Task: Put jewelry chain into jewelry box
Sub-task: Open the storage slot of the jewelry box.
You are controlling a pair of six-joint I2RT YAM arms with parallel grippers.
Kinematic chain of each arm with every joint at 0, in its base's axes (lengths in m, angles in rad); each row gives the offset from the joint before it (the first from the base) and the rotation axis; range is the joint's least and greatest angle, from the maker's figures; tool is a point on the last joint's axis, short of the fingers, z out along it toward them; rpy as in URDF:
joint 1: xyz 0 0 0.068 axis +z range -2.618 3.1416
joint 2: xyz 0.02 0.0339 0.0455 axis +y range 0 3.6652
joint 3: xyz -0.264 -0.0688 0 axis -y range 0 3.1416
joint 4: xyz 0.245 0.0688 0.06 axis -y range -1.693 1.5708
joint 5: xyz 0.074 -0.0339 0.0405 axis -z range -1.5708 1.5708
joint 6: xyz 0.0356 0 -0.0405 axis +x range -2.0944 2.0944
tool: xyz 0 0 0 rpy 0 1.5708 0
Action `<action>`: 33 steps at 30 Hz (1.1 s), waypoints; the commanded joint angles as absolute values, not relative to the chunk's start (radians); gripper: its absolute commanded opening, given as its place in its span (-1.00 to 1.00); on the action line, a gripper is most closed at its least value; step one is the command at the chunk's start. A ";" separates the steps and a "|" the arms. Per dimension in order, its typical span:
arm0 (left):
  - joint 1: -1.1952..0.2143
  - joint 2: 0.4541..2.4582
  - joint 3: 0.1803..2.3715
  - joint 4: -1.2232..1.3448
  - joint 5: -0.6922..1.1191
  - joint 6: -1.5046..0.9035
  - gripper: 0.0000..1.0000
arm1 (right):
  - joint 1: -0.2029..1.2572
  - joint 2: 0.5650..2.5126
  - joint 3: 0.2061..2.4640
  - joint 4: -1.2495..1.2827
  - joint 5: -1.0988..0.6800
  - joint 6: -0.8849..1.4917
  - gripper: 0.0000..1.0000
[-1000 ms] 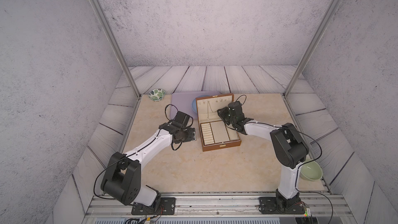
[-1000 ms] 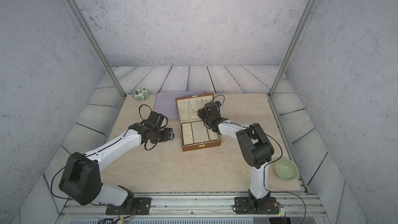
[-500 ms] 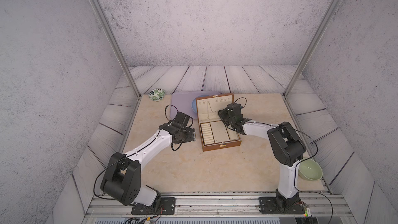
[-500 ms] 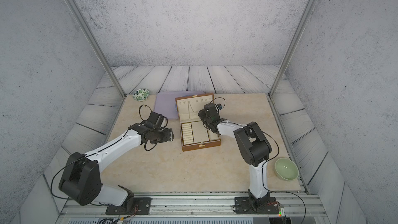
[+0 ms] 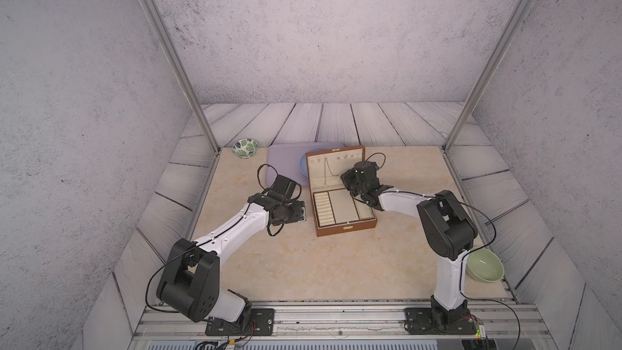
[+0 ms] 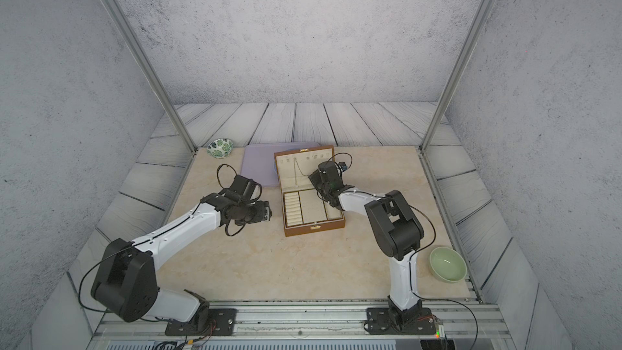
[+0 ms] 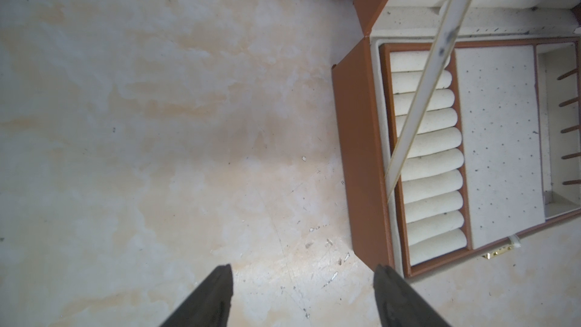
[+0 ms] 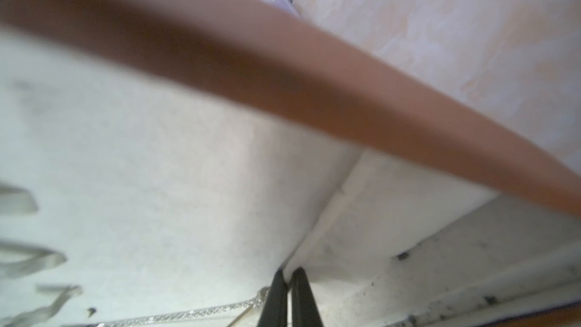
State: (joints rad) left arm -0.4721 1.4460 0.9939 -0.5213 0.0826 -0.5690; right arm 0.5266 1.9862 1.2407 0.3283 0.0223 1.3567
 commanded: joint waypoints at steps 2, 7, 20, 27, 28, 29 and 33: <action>-0.467 1.427 0.985 -0.524 0.081 -0.572 0.52 | 0.521 2.001 1.247 0.366 0.067 1.350 -1.00; -0.467 1.428 0.986 -0.525 0.081 -0.572 0.52 | 0.521 1.980 1.223 0.392 0.068 1.330 -1.00; -0.466 1.434 0.992 -0.524 0.073 -0.575 0.52 | 0.522 1.868 1.148 0.421 0.080 1.259 -1.00; -0.466 1.434 0.994 -0.523 0.070 -0.576 0.52 | 0.521 1.859 1.152 0.412 0.072 1.238 -1.00; -0.466 1.434 0.993 -0.522 0.069 -0.577 0.52 | 0.521 1.860 1.156 0.412 0.068 1.231 -1.00; -0.466 1.434 0.994 -0.522 0.070 -0.576 0.52 | 0.522 1.864 1.162 0.416 0.062 1.222 -1.00; -0.466 1.433 1.008 -0.527 0.059 -0.575 0.53 | 0.521 1.861 1.178 0.422 0.041 1.185 -0.62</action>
